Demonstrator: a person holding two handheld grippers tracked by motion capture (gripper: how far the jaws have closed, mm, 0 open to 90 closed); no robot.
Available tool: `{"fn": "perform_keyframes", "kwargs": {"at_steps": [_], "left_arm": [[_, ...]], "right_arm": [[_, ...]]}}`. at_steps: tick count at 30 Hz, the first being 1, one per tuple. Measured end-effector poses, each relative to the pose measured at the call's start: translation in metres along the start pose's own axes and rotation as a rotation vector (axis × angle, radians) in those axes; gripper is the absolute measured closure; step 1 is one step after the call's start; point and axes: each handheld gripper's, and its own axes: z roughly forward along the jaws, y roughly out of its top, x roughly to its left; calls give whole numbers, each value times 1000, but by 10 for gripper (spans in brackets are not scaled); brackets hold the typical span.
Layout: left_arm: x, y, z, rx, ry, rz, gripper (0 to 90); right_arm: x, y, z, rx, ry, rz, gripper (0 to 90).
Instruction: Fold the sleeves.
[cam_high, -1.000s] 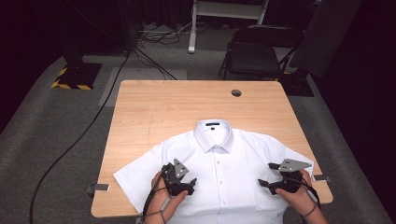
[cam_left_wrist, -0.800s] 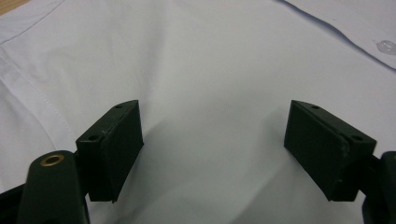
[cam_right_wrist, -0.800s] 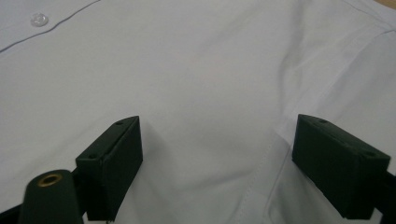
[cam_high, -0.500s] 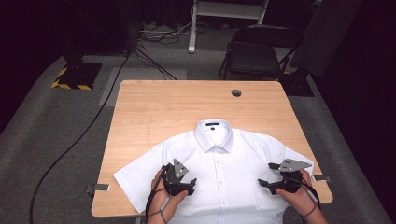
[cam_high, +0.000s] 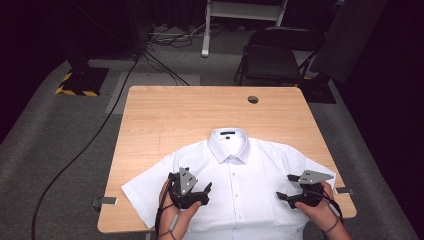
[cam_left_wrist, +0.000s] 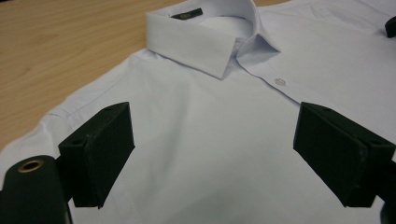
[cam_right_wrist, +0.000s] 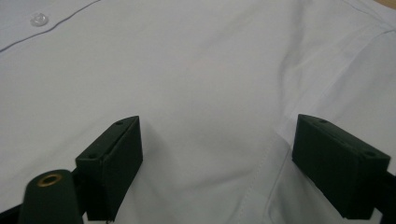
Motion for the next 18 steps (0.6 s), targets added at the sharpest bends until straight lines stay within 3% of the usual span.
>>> {"fn": "perform_keyframes", "kwargs": {"at_steps": [6, 8, 18], "left_arm": [[1, 6, -9, -38, 18, -2, 123], [3, 6, -11, -34, 25, 8, 121], [16, 2, -25, -49, 71, -18, 117]], "right_arm": [[0, 0, 0, 0, 0, 0, 159], [0, 0, 0, 0, 0, 0, 160], [0, 0, 0, 0, -1, -1, 159]]}}
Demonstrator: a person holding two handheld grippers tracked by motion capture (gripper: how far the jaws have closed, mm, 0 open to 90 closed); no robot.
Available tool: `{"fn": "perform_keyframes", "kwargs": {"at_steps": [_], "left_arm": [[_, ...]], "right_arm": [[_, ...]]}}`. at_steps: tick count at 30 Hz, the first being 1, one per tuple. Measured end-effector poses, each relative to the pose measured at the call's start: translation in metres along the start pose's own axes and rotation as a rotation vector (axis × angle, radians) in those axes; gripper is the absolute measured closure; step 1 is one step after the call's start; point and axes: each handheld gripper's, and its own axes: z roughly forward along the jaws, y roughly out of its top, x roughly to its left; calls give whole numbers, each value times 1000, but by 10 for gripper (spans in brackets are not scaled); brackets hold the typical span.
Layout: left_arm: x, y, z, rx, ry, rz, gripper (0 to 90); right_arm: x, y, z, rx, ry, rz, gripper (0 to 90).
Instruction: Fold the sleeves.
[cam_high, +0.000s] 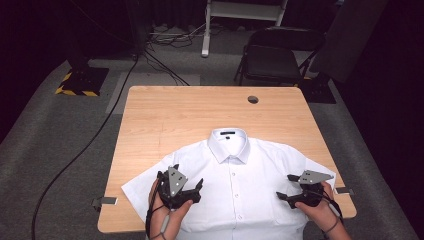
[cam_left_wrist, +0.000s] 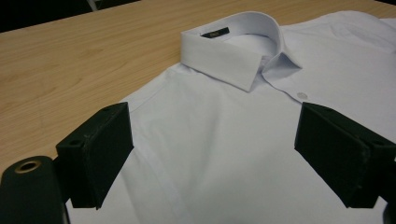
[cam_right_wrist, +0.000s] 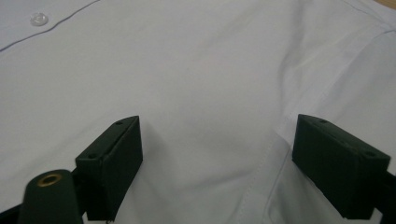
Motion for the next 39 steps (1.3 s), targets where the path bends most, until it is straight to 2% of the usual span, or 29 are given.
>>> {"fn": "perform_keyframes", "kwargs": {"at_steps": [9, 18, 20, 22, 25, 34, 39], "left_arm": [[14, -9, -20, -9, 66, -34, 117], [24, -8, -31, -32, 96, -49, 112], [27, -9, -32, -45, 129, -77, 93], [30, -10, -33, -37, 156, -81, 89], [33, -11, -34, -36, 155, -101, 89], [48, -16, -36, 9, 132, -67, 117], [57, -20, -41, 11, 147, -62, 141]], "right_arm": [[0, 0, 0, 0, 0, -1, 159], [0, 0, 0, 1, 1, 0, 159], [0, 0, 0, 1, 1, 0, 159], [0, 0, 0, 1, 1, 0, 159], [0, 0, 0, 1, 1, 0, 159], [0, 0, 0, 1, 1, 0, 159], [0, 0, 0, 1, 1, 1, 159]]}}
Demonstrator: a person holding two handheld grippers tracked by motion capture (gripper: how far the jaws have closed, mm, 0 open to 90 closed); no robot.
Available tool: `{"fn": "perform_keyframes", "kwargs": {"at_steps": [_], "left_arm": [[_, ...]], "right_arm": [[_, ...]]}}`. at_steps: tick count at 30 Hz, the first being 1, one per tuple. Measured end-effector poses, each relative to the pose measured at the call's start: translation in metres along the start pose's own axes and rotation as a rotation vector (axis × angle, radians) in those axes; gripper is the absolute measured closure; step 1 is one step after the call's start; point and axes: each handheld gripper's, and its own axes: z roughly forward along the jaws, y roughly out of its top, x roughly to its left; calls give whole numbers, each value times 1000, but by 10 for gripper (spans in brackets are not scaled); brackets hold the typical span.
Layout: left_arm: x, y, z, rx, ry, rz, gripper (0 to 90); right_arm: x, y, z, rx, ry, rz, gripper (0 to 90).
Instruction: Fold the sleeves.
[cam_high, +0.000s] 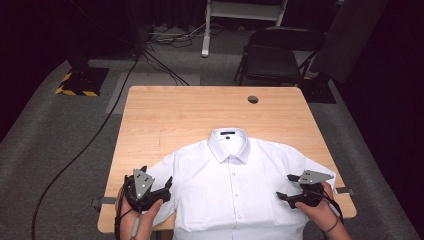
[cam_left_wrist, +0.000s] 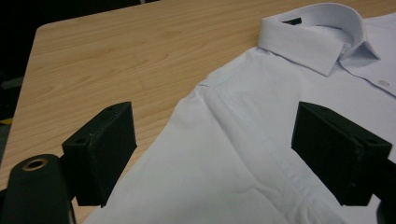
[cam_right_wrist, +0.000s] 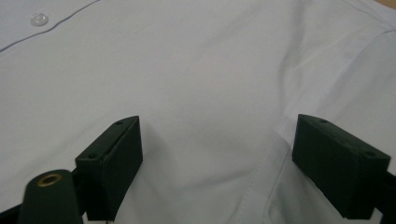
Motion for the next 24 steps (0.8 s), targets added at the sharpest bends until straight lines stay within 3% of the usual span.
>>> {"fn": "perform_keyframes", "kwargs": {"at_steps": [9, 19, 24], "left_arm": [[28, -15, -6, 57, 63, -57, 147], [46, -32, -6, 92, 66, -87, 219], [54, -40, -6, 139, 84, -98, 219]], "right_arm": [[0, 0, 0, 0, 0, -1, 159], [0, 0, 0, 0, 0, -1, 159], [0, 0, 0, 0, 0, 0, 159]]}}
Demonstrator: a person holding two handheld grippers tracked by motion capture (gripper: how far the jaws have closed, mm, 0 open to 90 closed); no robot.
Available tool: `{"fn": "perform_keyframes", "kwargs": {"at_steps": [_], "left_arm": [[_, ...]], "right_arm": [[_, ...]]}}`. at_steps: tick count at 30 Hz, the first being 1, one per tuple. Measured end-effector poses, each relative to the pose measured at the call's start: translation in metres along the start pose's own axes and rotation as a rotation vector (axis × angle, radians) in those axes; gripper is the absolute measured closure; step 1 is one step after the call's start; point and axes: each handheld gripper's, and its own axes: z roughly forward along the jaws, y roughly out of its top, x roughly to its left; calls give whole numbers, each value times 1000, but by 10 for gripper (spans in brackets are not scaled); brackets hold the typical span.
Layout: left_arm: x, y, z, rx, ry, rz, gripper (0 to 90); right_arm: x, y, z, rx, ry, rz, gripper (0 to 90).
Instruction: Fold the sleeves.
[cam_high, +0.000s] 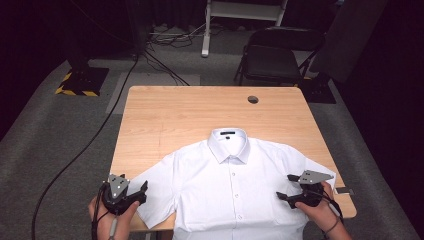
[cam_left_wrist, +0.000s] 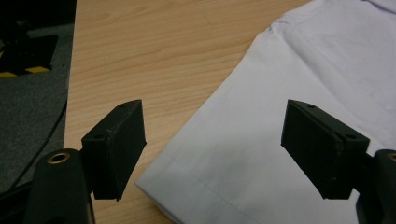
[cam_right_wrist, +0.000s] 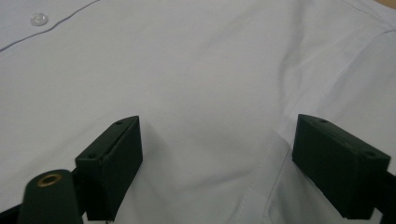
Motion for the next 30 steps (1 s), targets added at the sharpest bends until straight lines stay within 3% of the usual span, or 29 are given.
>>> {"fn": "perform_keyframes", "kwargs": {"at_steps": [7, 14, 16, 23, 26, 30], "left_arm": [[9, -7, 1, 52, 18, -18, 218], [12, -14, 6, 111, -16, -54, 279], [13, -16, 7, 130, -30, -57, 332], [11, -16, 4, 123, -60, -41, 790], [8, -12, 2, 105, -55, -28, 861], [6, -4, -9, 58, -45, -28, 870]], "right_arm": [[0, 0, 0, 0, 0, -1, 159], [0, 0, 0, 0, 0, 0, 158], [0, 0, 0, 0, -1, -1, 159], [0, 0, 0, 0, -1, -1, 159], [0, 0, 0, 0, -1, -1, 158], [0, 0, 0, 0, 0, 0, 159]]}}
